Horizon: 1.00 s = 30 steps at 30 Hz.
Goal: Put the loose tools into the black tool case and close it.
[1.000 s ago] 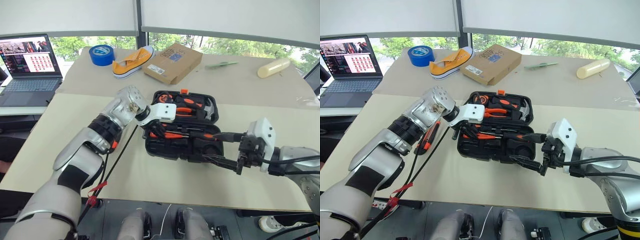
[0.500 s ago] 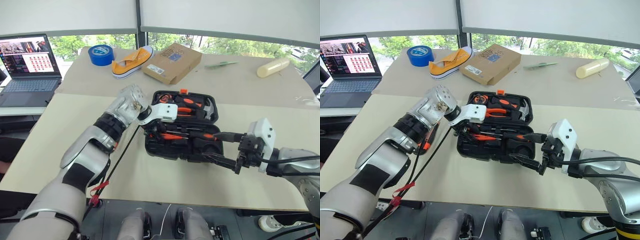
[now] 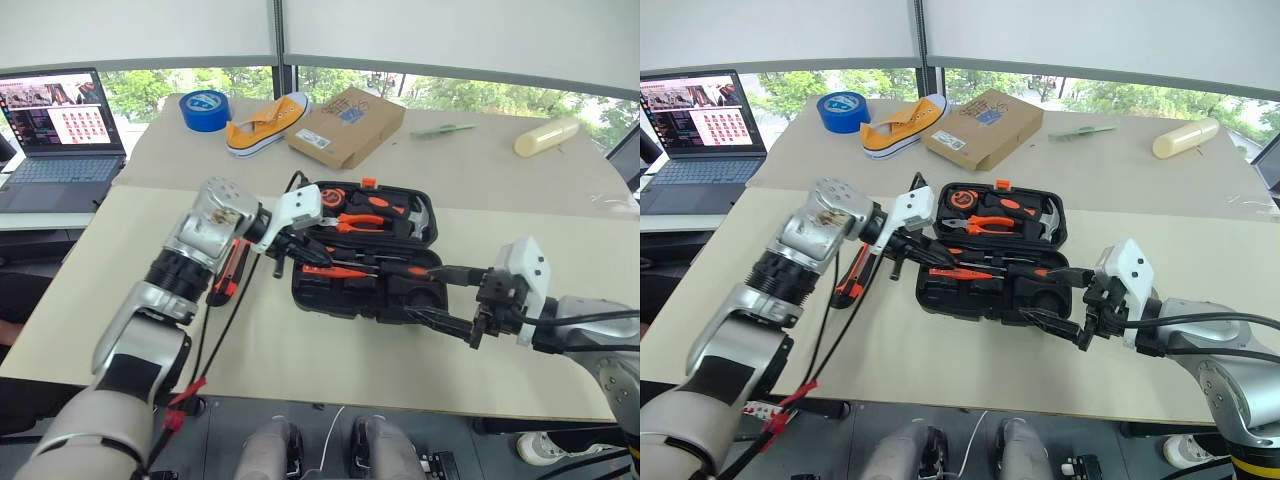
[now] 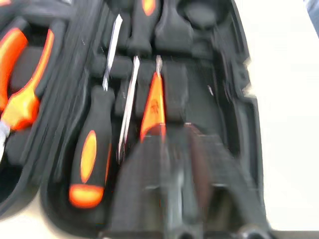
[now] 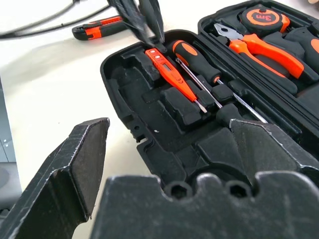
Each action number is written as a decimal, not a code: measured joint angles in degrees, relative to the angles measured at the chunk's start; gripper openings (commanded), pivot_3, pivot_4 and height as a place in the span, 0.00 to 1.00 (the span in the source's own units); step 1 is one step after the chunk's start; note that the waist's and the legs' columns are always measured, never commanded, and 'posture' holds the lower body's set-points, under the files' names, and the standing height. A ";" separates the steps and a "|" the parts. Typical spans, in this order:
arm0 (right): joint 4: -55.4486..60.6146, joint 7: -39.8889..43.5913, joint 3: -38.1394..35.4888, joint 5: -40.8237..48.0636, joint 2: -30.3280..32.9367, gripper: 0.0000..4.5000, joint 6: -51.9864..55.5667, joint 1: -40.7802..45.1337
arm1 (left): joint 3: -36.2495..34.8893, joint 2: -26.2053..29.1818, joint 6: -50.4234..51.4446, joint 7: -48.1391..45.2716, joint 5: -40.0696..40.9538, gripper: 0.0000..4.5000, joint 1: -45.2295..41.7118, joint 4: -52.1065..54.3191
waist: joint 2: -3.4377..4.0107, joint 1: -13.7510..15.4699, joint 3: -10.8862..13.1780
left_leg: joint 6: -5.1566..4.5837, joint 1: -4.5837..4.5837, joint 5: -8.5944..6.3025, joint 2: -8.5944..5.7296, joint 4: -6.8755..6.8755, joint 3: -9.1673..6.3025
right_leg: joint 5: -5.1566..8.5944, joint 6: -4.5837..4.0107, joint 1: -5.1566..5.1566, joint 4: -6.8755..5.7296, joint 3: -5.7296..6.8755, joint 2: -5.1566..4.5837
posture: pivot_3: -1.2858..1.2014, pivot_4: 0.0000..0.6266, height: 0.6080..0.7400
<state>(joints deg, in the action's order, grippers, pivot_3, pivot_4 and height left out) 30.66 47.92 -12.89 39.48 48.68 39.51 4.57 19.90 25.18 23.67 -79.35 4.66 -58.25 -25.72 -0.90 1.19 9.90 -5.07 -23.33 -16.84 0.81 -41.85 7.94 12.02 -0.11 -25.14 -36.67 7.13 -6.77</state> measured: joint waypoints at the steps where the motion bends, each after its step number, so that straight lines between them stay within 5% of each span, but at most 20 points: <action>1: -0.06 0.12 0.00 0.00 0.06 1.00 0.00 0.06 | -0.72 -0.39 -0.73 1.26 -0.02 0.01 0.23 0.00 | 0.01 -0.06 0.00 | 0.00 0.04 0.00 0.00 0.01 0.01 | 0.00 0.00 0.01 0.00 -0.02 0.01 | 0.52 0.24 0.93; 19: -0.39 0.44 0.00 0.16 1.27 1.00 0.21 0.80 | 1.36 -4.23 -14.93 9.75 -5.34 0.01 6.45 -5.83 | -0.05 -0.08 -0.25 | -0.02 0.34 -0.01 0.00 0.01 0.02 | -0.01 -0.02 0.21 -0.09 -0.06 -0.12 | 0.52 0.24 0.93; 30: -0.28 -0.09 0.04 0.22 1.08 1.00 0.71 0.75 | -1.01 -3.37 -10.68 5.82 -2.32 0.01 6.40 -6.61 | -0.05 -0.33 -0.26 | -0.03 0.22 -0.02 0.01 0.00 0.03 | -0.01 -0.02 0.11 -0.14 -0.05 -0.14 | 0.52 0.24 0.93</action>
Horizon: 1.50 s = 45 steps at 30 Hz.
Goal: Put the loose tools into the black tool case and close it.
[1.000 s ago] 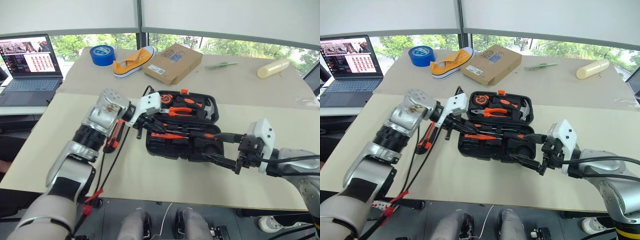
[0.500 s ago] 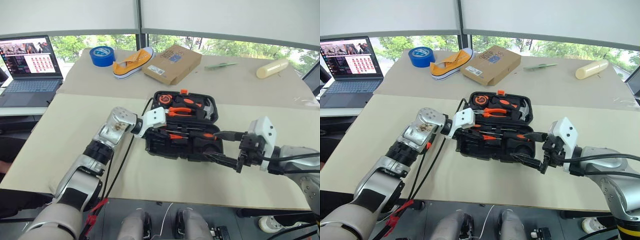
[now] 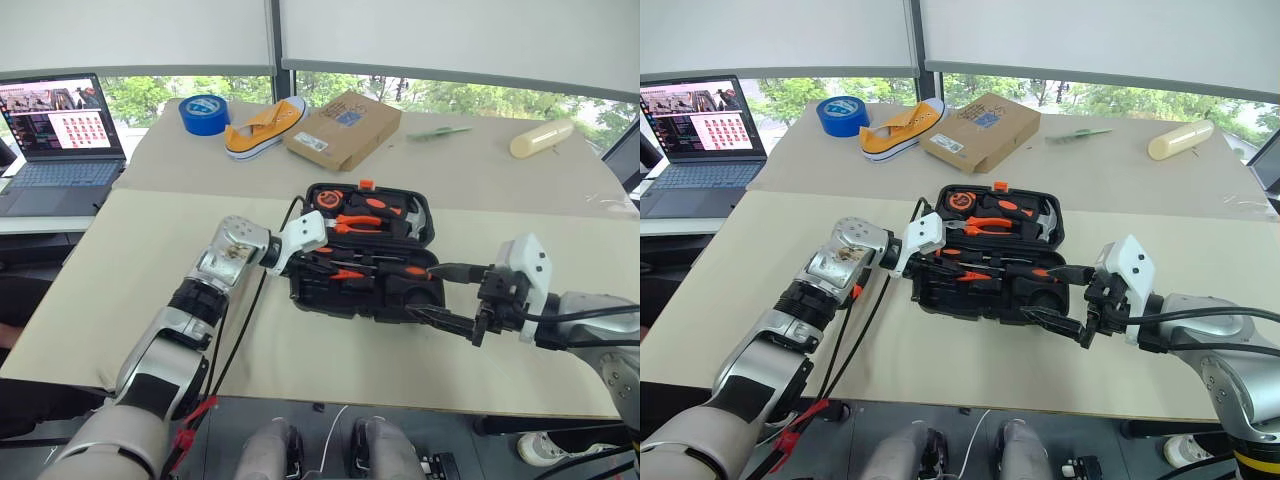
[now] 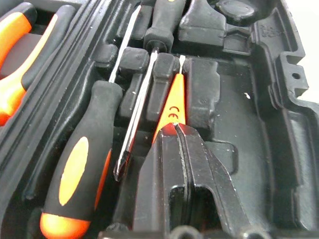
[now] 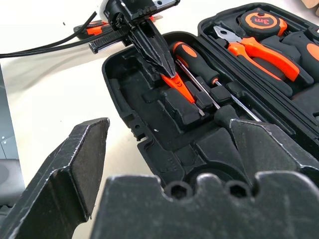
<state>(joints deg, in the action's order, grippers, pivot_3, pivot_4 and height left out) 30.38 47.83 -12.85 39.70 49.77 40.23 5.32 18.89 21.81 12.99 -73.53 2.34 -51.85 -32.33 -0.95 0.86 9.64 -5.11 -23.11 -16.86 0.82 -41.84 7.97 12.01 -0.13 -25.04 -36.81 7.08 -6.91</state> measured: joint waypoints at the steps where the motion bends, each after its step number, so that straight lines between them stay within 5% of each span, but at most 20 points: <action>1: -0.07 -0.01 0.17 -0.02 -0.01 1.00 0.00 0.42 | -0.18 0.78 0.82 -0.32 0.17 0.01 0.02 0.59 | 0.00 -0.06 0.00 | 0.00 -0.01 0.00 0.00 0.00 0.00 | 0.00 0.00 -0.02 -0.01 0.00 0.00 | 0.52 0.24 0.93; 3: -0.21 0.09 0.30 -0.02 -0.01 1.00 0.00 1.27 | -1.59 2.06 2.50 -0.15 0.71 0.01 0.02 1.94 | -0.01 -0.13 0.01 | 0.00 -0.06 0.00 0.00 0.00 -0.01 | 0.00 0.00 -0.08 -0.02 0.00 0.01 | 0.52 0.24 0.93; 8: -1.77 1.33 0.41 2.16 0.18 1.00 0.66 6.92 | -11.92 10.98 14.03 2.32 7.10 0.33 2.44 16.21 | -0.01 -0.88 0.02 | 0.02 -0.06 0.01 0.04 0.05 0.00 | 0.00 -0.01 -0.16 -0.04 -0.06 0.01 | 0.52 0.24 0.93; 12: -3.55 4.49 1.06 4.66 0.76 1.00 1.57 12.55 | -28.80 22.84 29.88 7.10 13.27 0.65 22.38 37.24 | 0.04 -2.35 0.00 | 0.04 0.20 0.00 0.06 0.32 0.04 | 0.04 0.03 -0.04 0.08 -0.17 -0.15 | 0.52 0.24 0.93; 16: -5.79 7.81 3.66 5.19 0.96 1.00 1.62 16.08 | -41.86 25.46 40.72 11.59 15.92 0.97 39.01 49.28 | -0.02 -0.97 0.05 | 0.07 0.16 0.00 0.03 0.20 -0.16 | 0.09 0.08 0.10 0.08 -0.15 -0.37 | 0.52 0.24 0.93; 21: -7.58 11.50 7.66 5.48 0.57 1.00 1.61 19.74 | -51.65 26.19 46.44 16.33 16.72 0.98 51.02 58.23 | -0.04 0.47 0.06 | 0.50 0.14 -0.26 -0.06 0.19 -0.37 | 0.09 0.07 0.15 0.23 -0.03 -0.61 | 0.52 0.24 0.93; 27: -8.90 12.12 10.12 4.13 -0.75 1.00 1.38 21.14 | -46.45 24.86 52.46 24.58 19.89 0.98 44.25 62.89 | -0.06 0.74 0.04 | 0.48 0.21 -0.23 -0.07 0.18 -0.31 | 0.06 0.04 0.31 0.11 -0.03 -0.51 | 0.52 0.24 0.93; 34: -7.12 10.34 10.60 1.71 -2.14 1.00 0.42 20.05 | -26.76 21.52 63.13 38.87 16.04 0.98 26.19 52.61 | -0.08 0.32 0.04 | 0.14 0.30 0.01 -0.08 0.22 -0.17 | 0.06 0.06 0.32 0.06 -0.01 -0.07 | 0.52 0.24 0.93; 45: -2.61 6.66 10.68 -0.15 -3.34 1.00 -0.32 15.20 | -14.25 20.06 58.86 40.27 14.54 0.98 20.25 40.91 | 0.06 -0.10 -0.05 | 0.20 0.38 0.03 -0.05 0.27 -0.03 | 0.07 0.04 0.20 -0.08 -0.11 -0.47 | 0.52 0.24 0.93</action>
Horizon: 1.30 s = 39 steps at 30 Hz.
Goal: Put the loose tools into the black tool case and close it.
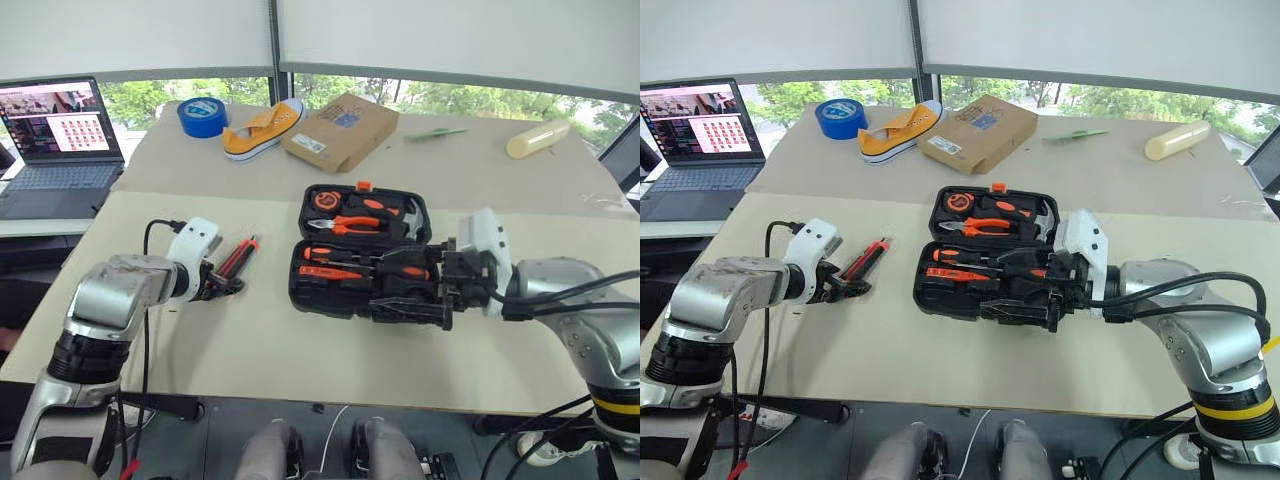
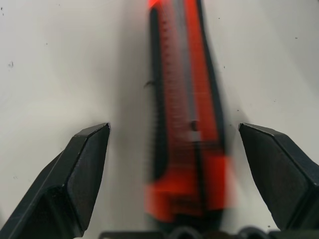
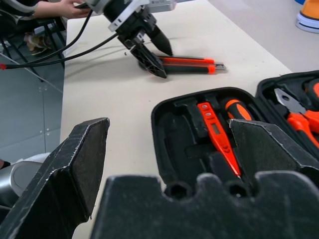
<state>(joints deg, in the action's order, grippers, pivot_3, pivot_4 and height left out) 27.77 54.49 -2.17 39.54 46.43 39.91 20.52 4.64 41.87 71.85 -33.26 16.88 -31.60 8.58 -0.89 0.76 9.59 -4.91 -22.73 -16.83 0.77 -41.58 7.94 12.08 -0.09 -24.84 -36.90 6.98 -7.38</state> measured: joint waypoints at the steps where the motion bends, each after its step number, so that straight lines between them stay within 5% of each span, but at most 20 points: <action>1: 0.34 -0.15 -0.27 0.02 0.00 1.00 0.00 -0.33 | 0.35 0.14 -0.42 -0.04 -0.09 0.98 0.01 -0.18 | 0.01 0.04 -0.01 | 0.01 0.00 -0.01 0.00 0.00 -0.02 | 0.00 0.00 0.01 0.00 0.00 -0.01 | 0.52 0.24 0.93; 9: 1.03 -1.73 -1.59 0.02 -0.01 1.00 0.00 -2.63 | 2.76 1.78 -3.92 -2.00 -0.76 0.38 -0.44 -0.94 | 0.03 0.00 -0.02 | 0.01 0.01 -0.01 0.00 0.00 -0.03 | 0.00 0.00 0.01 0.00 -0.01 -0.03 | 0.52 0.24 0.93; 14: 1.09 -1.97 -2.22 0.04 0.09 1.00 0.00 -3.65 | 3.92 4.08 -12.55 -8.01 -0.98 0.38 -0.72 -4.41 | 0.01 0.03 0.00 | 0.00 -0.17 0.00 0.00 -0.01 -0.03 | 0.00 -0.02 -0.17 0.00 0.00 -0.04 | 0.52 0.24 0.93; 21: 1.00 0.14 -6.16 1.20 4.40 1.00 1.18 -8.66 | 5.63 6.39 -41.33 -32.33 0.06 0.38 -9.17 -5.58 | -0.02 0.60 0.02 | -0.03 -0.53 0.01 -0.04 -0.11 -0.01 | -0.04 -0.05 -0.30 0.21 0.25 0.10 | 0.52 0.24 0.93; 25: 1.04 -1.55 -8.58 0.98 4.62 1.00 1.18 -10.77 | 12.65 1.05 -49.89 -42.58 -2.62 0.38 -18.65 -12.00 | -0.02 0.81 0.02 | -0.06 -0.44 0.02 -0.05 -0.14 0.12 | -0.02 -0.01 -0.22 0.15 0.21 0.42 | 0.52 0.24 0.93; 30: 2.90 -4.77 -10.44 0.56 3.66 1.00 1.15 -13.27 | 25.40 -8.49 -51.44 -46.99 -11.35 0.38 -25.26 -21.02 | -0.07 0.94 0.04 | -0.16 -0.52 0.03 -0.06 -0.15 0.23 | 0.02 0.10 -0.35 0.17 0.06 0.55 | 0.52 0.24 0.93; 39: 7.82 -8.79 -13.27 0.78 2.79 1.00 1.17 -19.50 | 30.33 -12.89 -50.51 -49.06 -18.26 0.38 -27.01 -26.25 | -0.08 0.36 0.06 | -0.17 -0.55 0.02 0.03 -0.16 0.11 | 0.04 0.12 -0.38 0.16 0.07 0.58 | 0.52 0.24 0.93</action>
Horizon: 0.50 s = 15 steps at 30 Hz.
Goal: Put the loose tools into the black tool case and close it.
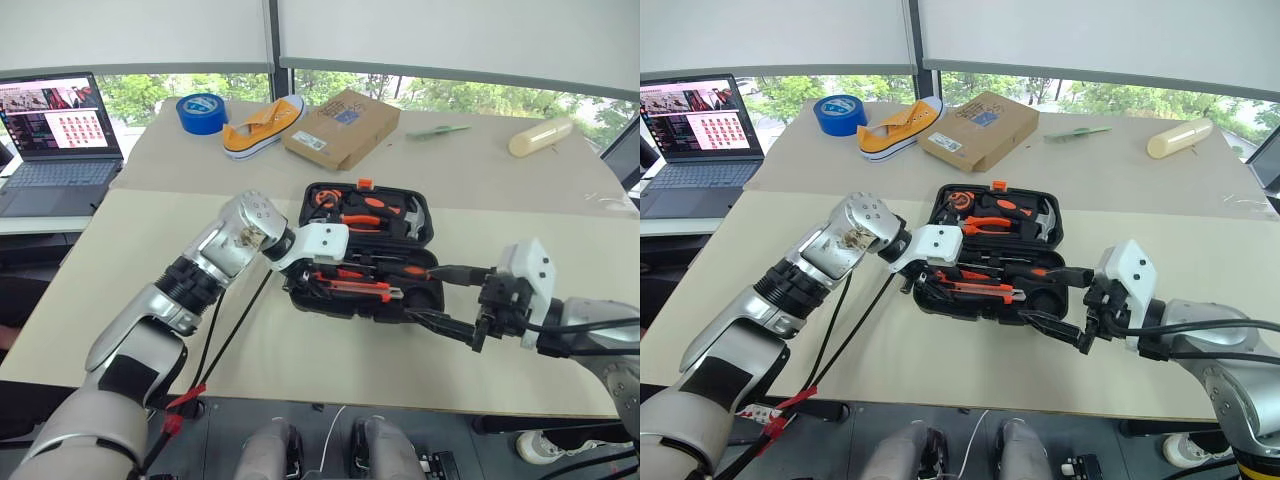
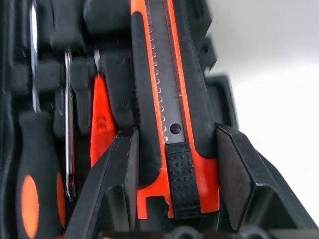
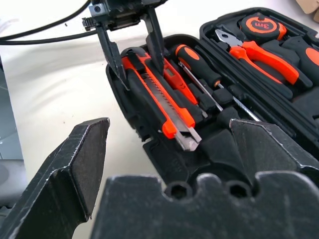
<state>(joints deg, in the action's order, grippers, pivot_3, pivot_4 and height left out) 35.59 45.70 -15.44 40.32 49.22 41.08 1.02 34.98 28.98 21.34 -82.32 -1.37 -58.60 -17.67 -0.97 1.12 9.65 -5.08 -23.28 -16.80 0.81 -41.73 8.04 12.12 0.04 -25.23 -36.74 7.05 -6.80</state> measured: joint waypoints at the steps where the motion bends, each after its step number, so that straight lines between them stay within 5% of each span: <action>1: 0.06 -0.26 -0.13 0.15 -0.04 1.00 0.00 -0.23 | 0.09 -0.07 -0.20 -0.23 -0.71 0.38 0.00 -0.41 | 0.00 0.01 0.00 | -0.01 0.00 0.00 0.00 0.00 0.00 | -0.01 -0.01 0.00 0.00 0.00 -0.01 | 0.52 0.24 0.93; 10: 0.64 -2.05 -1.13 0.73 -0.18 1.00 0.00 -0.31 | -0.45 -2.92 -2.34 -1.11 -2.80 0.38 -0.48 -2.97 | 0.00 0.38 0.00 | -0.11 0.01 -0.05 -0.01 -0.04 -0.09 | -0.04 -0.07 0.07 0.01 0.02 -0.13 | 0.52 0.24 0.93; 12: 0.64 -2.14 -1.10 0.74 -0.25 1.00 0.00 -0.29 | -0.46 -3.45 -2.10 -1.27 -2.92 0.60 -0.75 -3.48 | 0.00 0.49 0.00 | -0.13 0.00 -0.06 -0.01 -0.05 -0.09 | -0.04 -0.07 0.07 0.01 0.02 -0.13 | 0.52 0.24 0.93; 15: 0.63 -2.30 -0.94 0.76 -0.59 1.00 0.00 -0.18 | -1.26 -4.25 -1.64 -0.33 -3.27 0.79 -0.93 -4.62 | 0.00 0.51 0.00 | -0.16 -0.01 -0.07 -0.02 -0.07 -0.10 | -0.04 -0.07 0.07 0.01 0.01 -0.13 | 0.52 0.24 0.93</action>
<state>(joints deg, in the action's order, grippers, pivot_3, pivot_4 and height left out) 36.22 43.40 -16.38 41.08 48.63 41.09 0.84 33.72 24.73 19.70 -82.65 -4.64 -59.53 -22.29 -0.97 1.62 9.64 -5.24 -23.29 -16.88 0.79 -41.80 7.95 12.08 -0.04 -25.16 -36.74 7.06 -6.94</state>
